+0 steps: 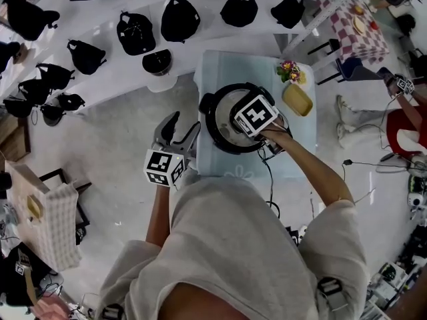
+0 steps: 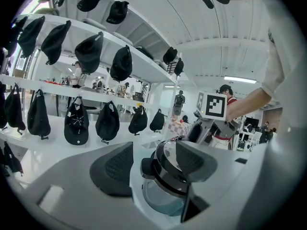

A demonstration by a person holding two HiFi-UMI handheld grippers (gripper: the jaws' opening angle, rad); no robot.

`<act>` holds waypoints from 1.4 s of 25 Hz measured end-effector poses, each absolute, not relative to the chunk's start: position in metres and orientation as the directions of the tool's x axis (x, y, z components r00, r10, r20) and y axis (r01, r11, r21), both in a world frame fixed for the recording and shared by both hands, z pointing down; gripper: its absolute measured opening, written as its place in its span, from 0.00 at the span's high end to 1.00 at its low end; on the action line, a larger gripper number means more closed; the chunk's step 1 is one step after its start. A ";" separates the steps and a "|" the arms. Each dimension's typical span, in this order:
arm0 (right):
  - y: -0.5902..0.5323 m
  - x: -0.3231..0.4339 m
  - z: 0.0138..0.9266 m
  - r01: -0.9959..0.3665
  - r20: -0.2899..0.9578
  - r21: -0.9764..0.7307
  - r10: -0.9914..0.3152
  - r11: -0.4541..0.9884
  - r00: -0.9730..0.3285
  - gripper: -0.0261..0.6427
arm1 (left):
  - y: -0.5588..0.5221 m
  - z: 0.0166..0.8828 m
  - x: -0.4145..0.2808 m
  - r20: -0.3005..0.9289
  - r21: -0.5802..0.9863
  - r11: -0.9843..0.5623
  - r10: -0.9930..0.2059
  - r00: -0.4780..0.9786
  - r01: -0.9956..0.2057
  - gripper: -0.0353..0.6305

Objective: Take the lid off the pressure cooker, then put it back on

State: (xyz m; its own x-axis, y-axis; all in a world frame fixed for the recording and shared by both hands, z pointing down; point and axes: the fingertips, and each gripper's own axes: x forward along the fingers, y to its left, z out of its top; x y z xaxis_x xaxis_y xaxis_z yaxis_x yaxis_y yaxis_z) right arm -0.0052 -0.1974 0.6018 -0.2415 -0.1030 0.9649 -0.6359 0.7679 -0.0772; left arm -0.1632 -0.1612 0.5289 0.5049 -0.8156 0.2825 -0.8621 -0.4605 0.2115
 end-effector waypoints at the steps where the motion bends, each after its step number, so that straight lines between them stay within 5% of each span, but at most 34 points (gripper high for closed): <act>1: -0.197 -0.006 0.602 -0.636 0.965 -0.080 -0.102 0.767 -0.243 0.55 | -0.161 0.530 -0.163 0.287 0.212 -0.461 -0.813 0.506 -0.862 0.55; 24: -0.203 -0.002 0.602 -0.535 0.971 -0.101 -0.033 0.838 -0.235 0.54 | -0.181 0.534 -0.148 0.299 0.221 -0.483 -0.794 0.530 -0.848 0.55; 35: -0.203 0.001 0.600 -0.623 0.969 -0.115 -0.051 0.774 -0.242 0.55 | -0.182 0.532 -0.156 0.300 0.223 -0.457 -0.808 0.507 -0.861 0.55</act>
